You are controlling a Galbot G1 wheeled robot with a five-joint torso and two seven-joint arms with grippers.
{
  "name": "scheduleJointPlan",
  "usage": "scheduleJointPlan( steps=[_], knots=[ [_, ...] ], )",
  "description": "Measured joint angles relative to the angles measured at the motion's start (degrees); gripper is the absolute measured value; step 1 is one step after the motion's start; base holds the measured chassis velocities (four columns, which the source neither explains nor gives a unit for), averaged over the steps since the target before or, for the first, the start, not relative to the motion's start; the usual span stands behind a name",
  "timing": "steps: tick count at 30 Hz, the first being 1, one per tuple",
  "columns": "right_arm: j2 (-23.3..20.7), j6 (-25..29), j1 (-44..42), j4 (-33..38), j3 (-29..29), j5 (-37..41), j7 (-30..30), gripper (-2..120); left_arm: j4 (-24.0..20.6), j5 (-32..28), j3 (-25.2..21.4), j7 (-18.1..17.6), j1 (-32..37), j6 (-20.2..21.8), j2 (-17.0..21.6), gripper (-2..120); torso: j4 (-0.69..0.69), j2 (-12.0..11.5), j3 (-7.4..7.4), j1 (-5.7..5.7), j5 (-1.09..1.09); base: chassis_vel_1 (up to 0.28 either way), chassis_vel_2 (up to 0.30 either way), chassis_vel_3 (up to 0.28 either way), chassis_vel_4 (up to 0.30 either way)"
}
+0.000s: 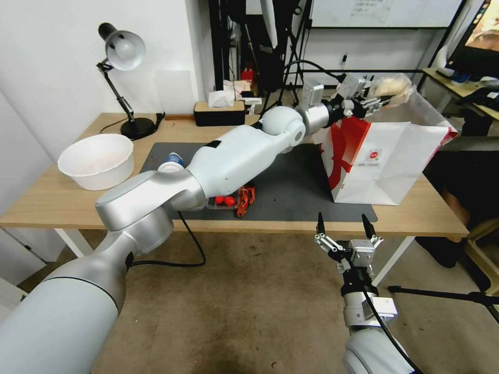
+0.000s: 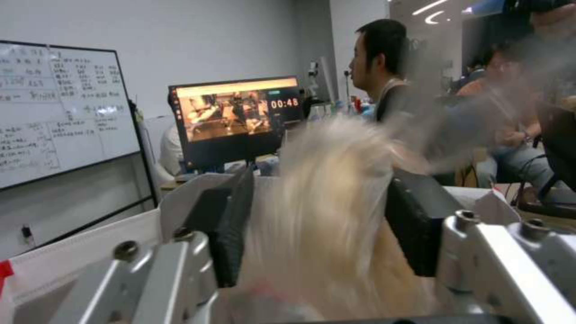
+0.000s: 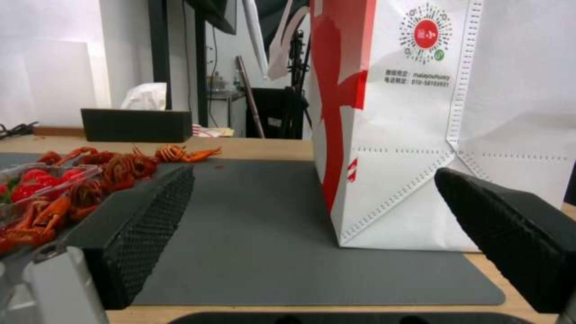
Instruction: Pick up the trash from the table and place it into the takeout bag.
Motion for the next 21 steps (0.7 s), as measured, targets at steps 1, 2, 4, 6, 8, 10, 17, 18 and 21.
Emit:
scheduleJointPlan(
  steps=[1,2,4,6,8,10,17,18,21],
  knots=[
    [-0.1,0.0,0.1,0.0,0.0,0.0,0.0,100,0.3,0.1,-0.1,0.0,-0.1,0.0,0.0,58,0.01,0.0,0.0,0.0,0.0,0.0,0.0,0.0,0.0],
    [-0.1,0.0,0.2,0.0,0.0,0.0,0.0,100,0.3,0.1,-0.2,0.0,-0.1,0.0,0.0,63,0.02,0.0,0.0,0.0,-0.01,0.0,0.0,0.0,0.0],
    [-0.1,0.0,0.3,0.0,0.0,0.1,0.0,100,0.3,0.1,-0.2,0.0,-0.2,0.0,0.0,67,0.02,0.0,0.0,0.0,-0.01,0.0,0.0,0.0,0.0],
    [-0.1,0.0,0.4,-0.1,-0.1,0.1,0.0,100,0.2,0.2,-0.3,-0.1,-0.4,0.0,0.3,78,0.02,0.0,0.0,0.0,-0.01,0.0,0.0,0.0,0.0],
    [-0.1,0.0,0.5,-0.1,-0.1,0.1,0.0,100,0.1,0.2,-0.3,-0.1,-0.4,0.1,0.4,83,0.01,0.0,0.0,0.0,-0.01,0.0,0.0,0.0,0.0],
    [0.0,0.0,0.5,-0.1,-0.2,0.1,0.0,100,-0.1,0.2,-0.3,-0.2,-0.4,0.1,0.5,88,0.01,0.0,0.0,0.0,-0.01,0.0,0.0,0.0,0.0],
    [0.1,0.0,0.5,-0.2,-0.2,0.1,0.0,100,-6.6,-0.6,-5.7,-3.6,0.2,0.7,3.9,100,-0.01,0.0,-0.01,0.0,-0.01,0.0,0.0,0.0,0.0],
    [0.1,0.0,0.5,-0.2,-0.2,0.1,0.0,100,-6.6,-0.6,-5.7,-3.6,0.2,0.7,3.9,100,-0.01,0.0,-0.01,0.0,-0.01,0.0,0.0,0.0,0.0],
    [0.1,-0.1,0.8,-0.3,-0.2,0.1,0.0,100,-13.5,-1.9,-8.3,-7.5,1.8,2.4,9.8,100,0.01,0.0,-0.01,0.0,-0.02,0.0,0.0,0.0,0.0]
  ],
)
